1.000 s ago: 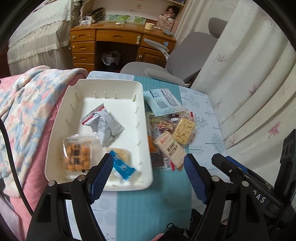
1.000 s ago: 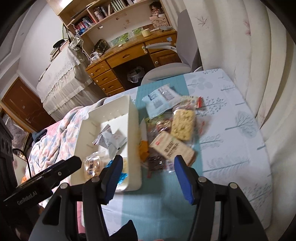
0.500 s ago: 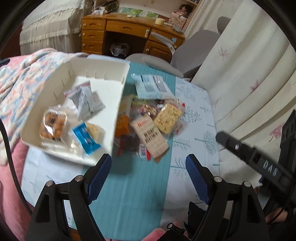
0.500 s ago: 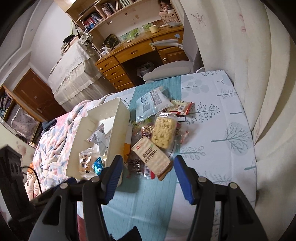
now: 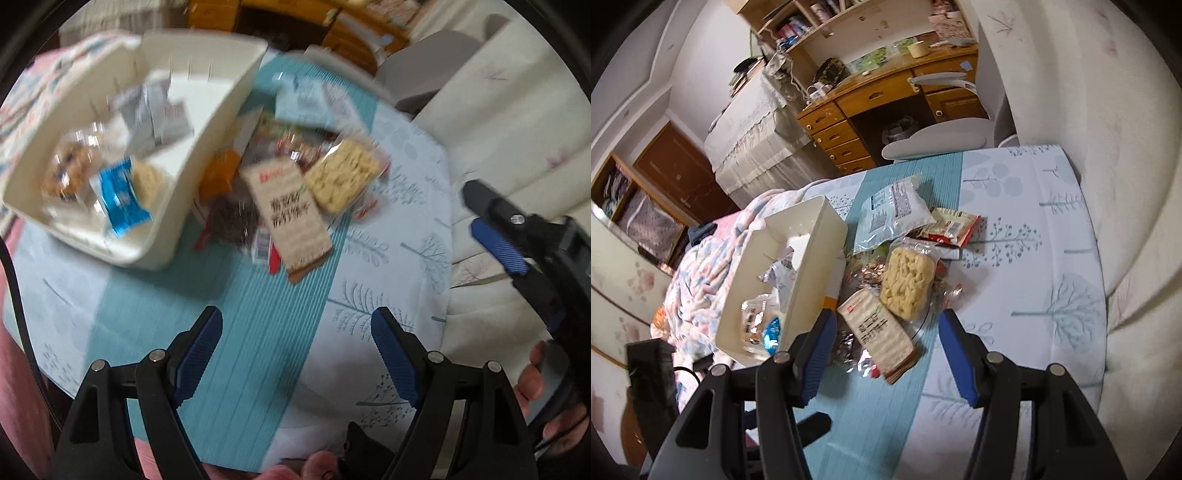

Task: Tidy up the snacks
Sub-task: 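Grasp the brown soda-cracker packet with the left tool while the right tool grasps a clear snack bag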

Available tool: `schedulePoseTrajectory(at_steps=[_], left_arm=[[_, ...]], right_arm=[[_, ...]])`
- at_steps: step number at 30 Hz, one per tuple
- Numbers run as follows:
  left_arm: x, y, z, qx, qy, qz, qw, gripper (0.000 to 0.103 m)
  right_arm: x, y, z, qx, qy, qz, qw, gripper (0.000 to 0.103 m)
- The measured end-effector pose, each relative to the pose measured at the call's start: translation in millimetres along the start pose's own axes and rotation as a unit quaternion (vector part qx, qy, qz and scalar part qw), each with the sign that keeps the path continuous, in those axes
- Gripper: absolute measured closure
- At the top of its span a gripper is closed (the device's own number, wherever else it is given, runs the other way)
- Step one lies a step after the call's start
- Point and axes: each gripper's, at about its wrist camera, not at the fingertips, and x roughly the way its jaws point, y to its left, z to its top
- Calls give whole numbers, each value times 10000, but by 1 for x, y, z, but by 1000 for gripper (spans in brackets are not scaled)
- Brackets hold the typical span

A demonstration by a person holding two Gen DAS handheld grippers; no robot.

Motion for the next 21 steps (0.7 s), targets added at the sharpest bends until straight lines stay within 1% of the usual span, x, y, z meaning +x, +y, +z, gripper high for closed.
schedulePoseTrajectory(at_steps=[4,10,13,17,21], left_arm=[[27,-3,5,-332,255,71,9991,21],[60,-13,19,-806,444,82,9957,21],[72,-16,28,-1090,374,192,9931,21],[86,-18,39,-1317,249,400,9902,21],[101,-15,50,-1400,243,549,9883,21]], right_arm=[[14,-7,8,-217,58,132,9997,45],[41,-20,17,-456,77,241,9986,45],[56,-28,21,-513,112,350,9980,45],[76,-40,26,-543,126,497,9972,45],[98,-56,31,-292,231,600,9975,45]])
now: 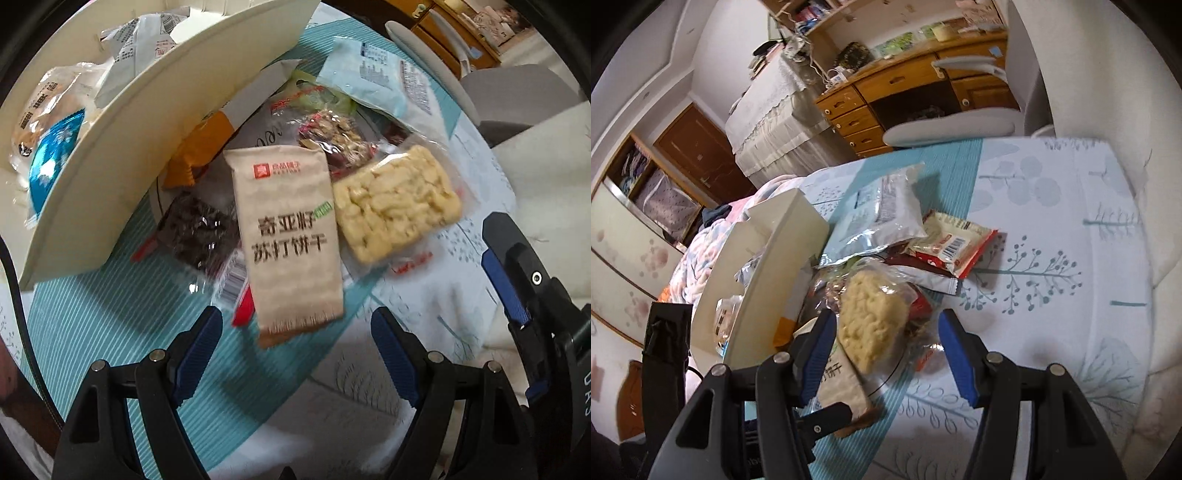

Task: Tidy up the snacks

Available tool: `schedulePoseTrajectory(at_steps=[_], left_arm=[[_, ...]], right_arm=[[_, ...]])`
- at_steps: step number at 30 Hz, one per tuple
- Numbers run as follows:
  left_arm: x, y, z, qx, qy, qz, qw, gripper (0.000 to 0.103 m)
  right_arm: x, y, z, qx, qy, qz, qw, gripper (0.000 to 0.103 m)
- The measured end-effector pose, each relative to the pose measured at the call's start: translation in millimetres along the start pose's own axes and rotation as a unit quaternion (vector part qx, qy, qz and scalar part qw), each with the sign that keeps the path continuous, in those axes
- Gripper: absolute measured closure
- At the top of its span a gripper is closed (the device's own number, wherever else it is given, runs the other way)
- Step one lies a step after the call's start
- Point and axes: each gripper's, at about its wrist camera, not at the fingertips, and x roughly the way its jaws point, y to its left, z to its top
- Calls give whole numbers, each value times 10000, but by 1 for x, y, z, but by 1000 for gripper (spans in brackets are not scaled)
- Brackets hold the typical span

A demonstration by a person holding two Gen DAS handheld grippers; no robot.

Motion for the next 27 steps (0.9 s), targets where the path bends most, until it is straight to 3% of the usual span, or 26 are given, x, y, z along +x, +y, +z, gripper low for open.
schedulePoseTrajectory(at_steps=[14,19,20,22,25,27], left_arm=[[37,-13,19,-104,-56,750,9971,21],[48,-32,28,67,-133,1080,9940,21],[50,-36,30,95,-130,1149,9933,21],[52,-40,31,128,-149,1191,9927,25],[52,-51,32,277,-252,1154,9926,40],[52,-56,32,400,-267,1180,9919,43]], right_arm=[[50,-23,1,149,212,702,9972,45],[52,-27,2,251,130,917,9954,60],[51,-27,2,287,126,1004,9945,69],[47,-30,2,383,115,1024,9939,71],[42,-33,1,435,73,1017,9938,71],[39,-36,0,524,72,1016,9934,72]])
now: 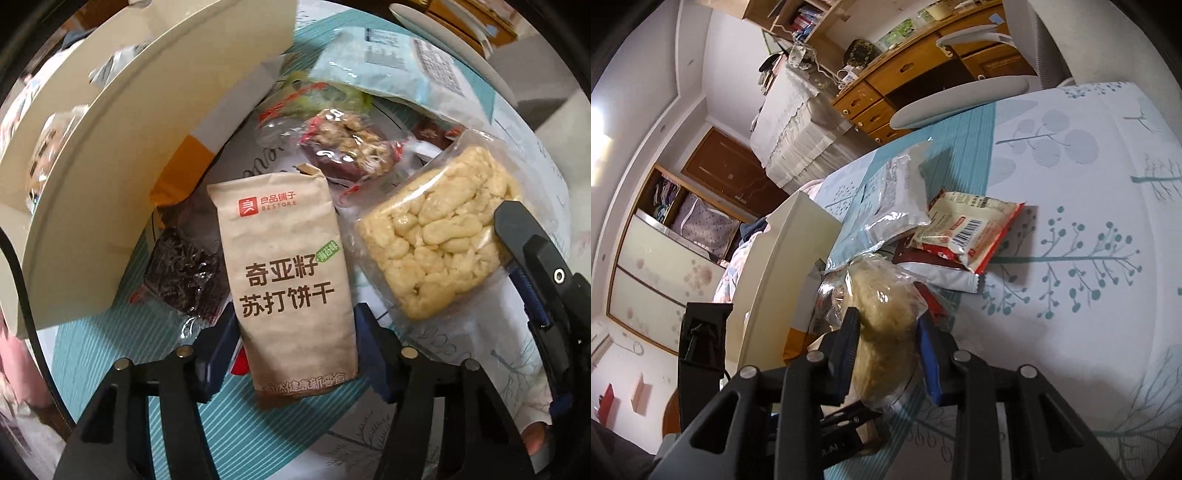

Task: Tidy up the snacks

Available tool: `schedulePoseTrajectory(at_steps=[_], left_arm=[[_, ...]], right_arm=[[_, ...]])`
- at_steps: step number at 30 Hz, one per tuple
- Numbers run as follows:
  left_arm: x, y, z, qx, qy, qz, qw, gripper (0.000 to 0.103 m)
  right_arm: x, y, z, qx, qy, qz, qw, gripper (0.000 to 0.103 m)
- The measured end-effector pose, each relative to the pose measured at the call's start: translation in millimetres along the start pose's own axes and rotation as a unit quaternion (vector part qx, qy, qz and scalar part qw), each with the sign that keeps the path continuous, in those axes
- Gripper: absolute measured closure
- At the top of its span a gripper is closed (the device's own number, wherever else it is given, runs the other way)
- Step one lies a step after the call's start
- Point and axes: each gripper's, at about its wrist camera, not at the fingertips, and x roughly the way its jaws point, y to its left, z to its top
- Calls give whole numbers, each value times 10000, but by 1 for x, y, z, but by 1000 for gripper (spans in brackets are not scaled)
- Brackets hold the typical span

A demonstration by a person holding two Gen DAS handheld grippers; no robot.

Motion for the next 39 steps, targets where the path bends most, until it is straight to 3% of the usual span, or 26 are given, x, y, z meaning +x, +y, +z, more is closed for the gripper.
schedulePoseTrajectory(at_steps=[12,20,33,37,39], left_arm=[[4,-4,-8,657,392,175,9969,47],[1,-3,-8,936,684,73,9932,47],[-56,22,9,1600,702,-279,9842,48],[-76,38,2,1908,669,-401,9785,48],[-106,63,-17,2037,598,-439,9762,48]], right_arm=[[-33,-5,-12,515,-115,-382,9979,72],[-62,0,-27,837,-179,-592,9946,72],[-86,47,-55,885,-321,-626,9936,72],[-91,70,-68,968,-469,-515,9929,72],[-90,83,-73,1011,-521,-462,9924,72]])
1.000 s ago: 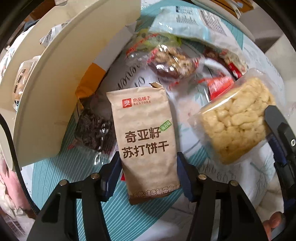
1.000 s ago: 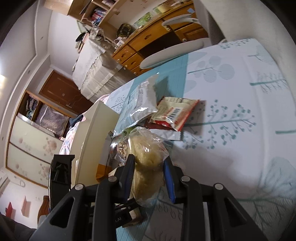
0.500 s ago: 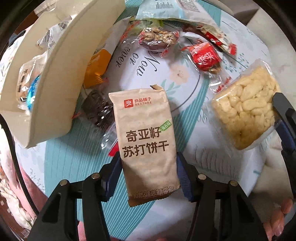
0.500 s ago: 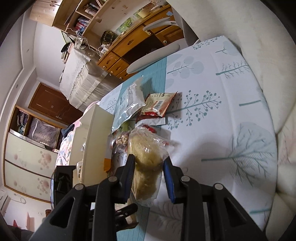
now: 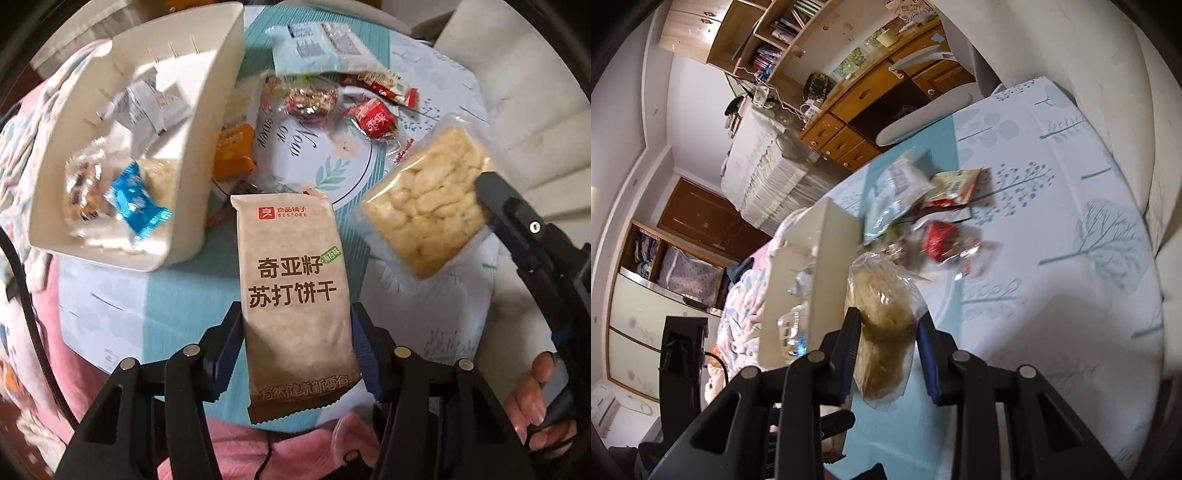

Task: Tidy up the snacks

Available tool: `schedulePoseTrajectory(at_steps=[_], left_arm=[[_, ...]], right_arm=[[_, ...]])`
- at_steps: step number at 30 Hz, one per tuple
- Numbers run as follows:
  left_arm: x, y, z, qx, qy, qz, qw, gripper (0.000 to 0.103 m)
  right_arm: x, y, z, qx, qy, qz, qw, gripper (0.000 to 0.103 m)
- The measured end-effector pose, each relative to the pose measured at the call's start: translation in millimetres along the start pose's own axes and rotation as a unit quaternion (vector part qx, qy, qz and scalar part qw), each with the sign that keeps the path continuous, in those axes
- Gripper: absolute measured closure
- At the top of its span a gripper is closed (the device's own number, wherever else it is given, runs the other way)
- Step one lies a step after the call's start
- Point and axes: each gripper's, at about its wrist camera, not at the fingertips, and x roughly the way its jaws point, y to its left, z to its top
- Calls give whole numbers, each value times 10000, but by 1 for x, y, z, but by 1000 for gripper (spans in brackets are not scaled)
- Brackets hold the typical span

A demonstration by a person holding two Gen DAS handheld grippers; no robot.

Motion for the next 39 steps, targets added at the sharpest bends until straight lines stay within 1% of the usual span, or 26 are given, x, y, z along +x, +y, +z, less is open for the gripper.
schedulePoseTrajectory(at_steps=[2,3,7,15,18,24,29,35,38,39], left_arm=[[-9,11,-5,106,-113,-5,9999,48],[-23,17,-13,121,-173,-5,9998,48],[-50,45,-16,240,-430,7,9988,48],[-76,105,-7,442,-809,15,9957,48],[-83,123,-1,620,-987,14,9932,48],[-88,156,11,890,-1257,47,9880,48],[-81,184,21,1102,-1494,95,9826,48],[-67,218,30,1073,-1566,43,9818,48],[-60,232,34,979,-1528,10,9834,48],[-59,235,35,941,-1477,-19,9845,48]], right_arm=[[0,13,-9,28,-63,24,10000,72],[0,18,-13,49,-88,16,9999,72],[4,45,-28,119,-218,98,9996,72],[27,95,-49,125,-446,198,9987,72],[40,111,-56,136,-489,229,9984,72],[70,137,-68,196,-599,274,9976,72],[96,152,-79,264,-619,273,9974,72],[121,170,-90,255,-543,261,9979,72],[129,176,-95,228,-519,209,9982,72],[132,176,-97,231,-452,185,9985,65]])
